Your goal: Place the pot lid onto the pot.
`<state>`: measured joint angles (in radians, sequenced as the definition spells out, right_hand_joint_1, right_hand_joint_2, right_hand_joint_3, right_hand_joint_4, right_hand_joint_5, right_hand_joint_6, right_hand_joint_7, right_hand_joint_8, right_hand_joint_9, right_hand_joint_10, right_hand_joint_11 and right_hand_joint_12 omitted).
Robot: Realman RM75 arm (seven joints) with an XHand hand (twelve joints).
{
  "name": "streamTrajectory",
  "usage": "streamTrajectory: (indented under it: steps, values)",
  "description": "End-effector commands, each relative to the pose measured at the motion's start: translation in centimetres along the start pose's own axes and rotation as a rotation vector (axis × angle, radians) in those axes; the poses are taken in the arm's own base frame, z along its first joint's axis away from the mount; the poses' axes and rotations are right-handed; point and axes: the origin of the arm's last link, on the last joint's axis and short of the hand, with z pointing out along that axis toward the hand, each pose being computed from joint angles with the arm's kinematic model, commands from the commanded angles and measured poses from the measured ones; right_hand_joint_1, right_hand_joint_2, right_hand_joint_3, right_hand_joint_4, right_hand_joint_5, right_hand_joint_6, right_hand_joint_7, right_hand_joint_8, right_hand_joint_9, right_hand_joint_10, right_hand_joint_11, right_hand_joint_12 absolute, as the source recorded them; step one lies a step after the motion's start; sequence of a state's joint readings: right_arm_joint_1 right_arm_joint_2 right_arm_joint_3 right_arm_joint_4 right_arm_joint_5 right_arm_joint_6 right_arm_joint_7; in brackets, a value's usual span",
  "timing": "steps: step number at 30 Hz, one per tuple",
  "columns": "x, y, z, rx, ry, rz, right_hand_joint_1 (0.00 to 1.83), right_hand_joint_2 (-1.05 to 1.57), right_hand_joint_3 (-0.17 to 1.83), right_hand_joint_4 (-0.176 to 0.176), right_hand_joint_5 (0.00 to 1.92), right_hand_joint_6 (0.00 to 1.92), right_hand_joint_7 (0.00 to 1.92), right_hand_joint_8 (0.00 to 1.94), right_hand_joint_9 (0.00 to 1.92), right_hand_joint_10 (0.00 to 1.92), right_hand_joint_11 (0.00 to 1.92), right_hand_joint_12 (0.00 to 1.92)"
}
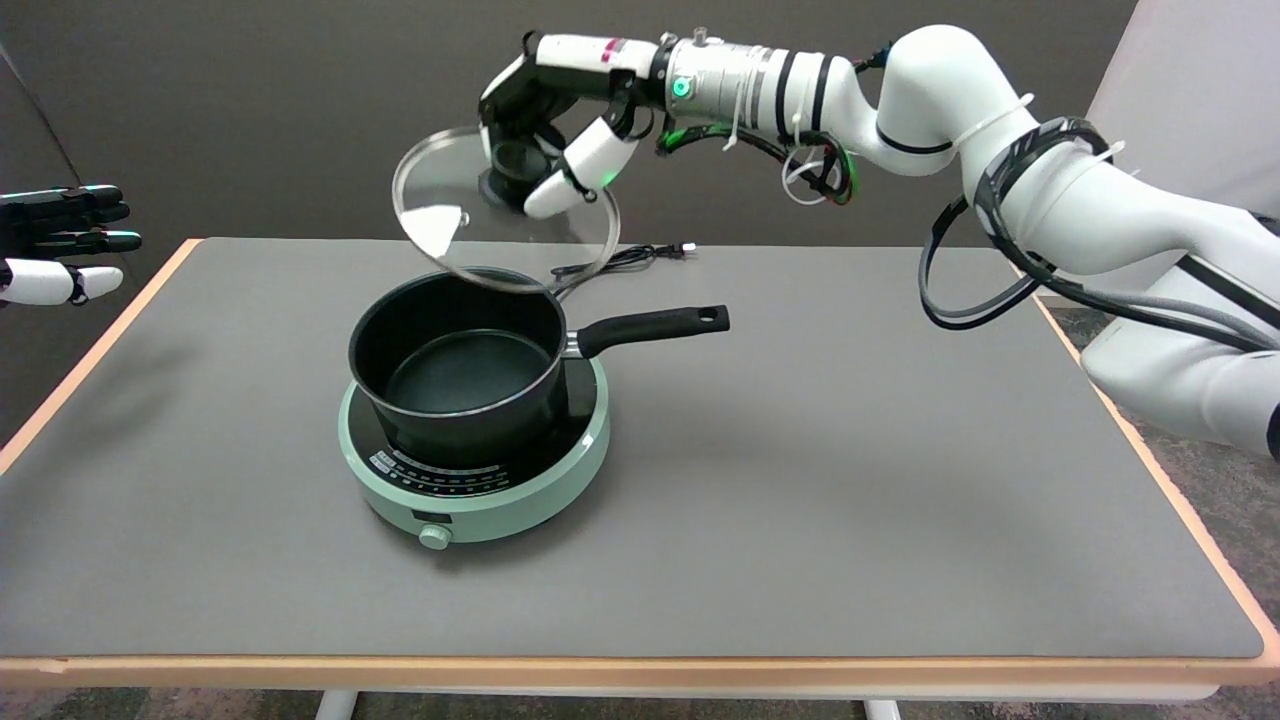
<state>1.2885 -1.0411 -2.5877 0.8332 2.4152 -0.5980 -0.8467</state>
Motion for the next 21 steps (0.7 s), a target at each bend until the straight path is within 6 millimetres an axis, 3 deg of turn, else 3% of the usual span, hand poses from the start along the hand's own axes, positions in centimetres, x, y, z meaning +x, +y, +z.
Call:
streamTrajectory:
  steps: [1, 21]
  values:
    - [-3.5, -2.9, 1.8, 0.067, -0.279, -0.040, 1.19, 1.08, 0.27, -0.065, 0.70, 1.35, 0.92, 1.28, 0.80, 1.92, 0.67, 1.55]
    - [-4.7, -3.6, 5.1, -0.013, -0.377, -0.140, 1.19, 1.01, 0.38, -0.039, 0.73, 1.34, 0.94, 1.26, 0.84, 1.92, 0.74, 1.56]
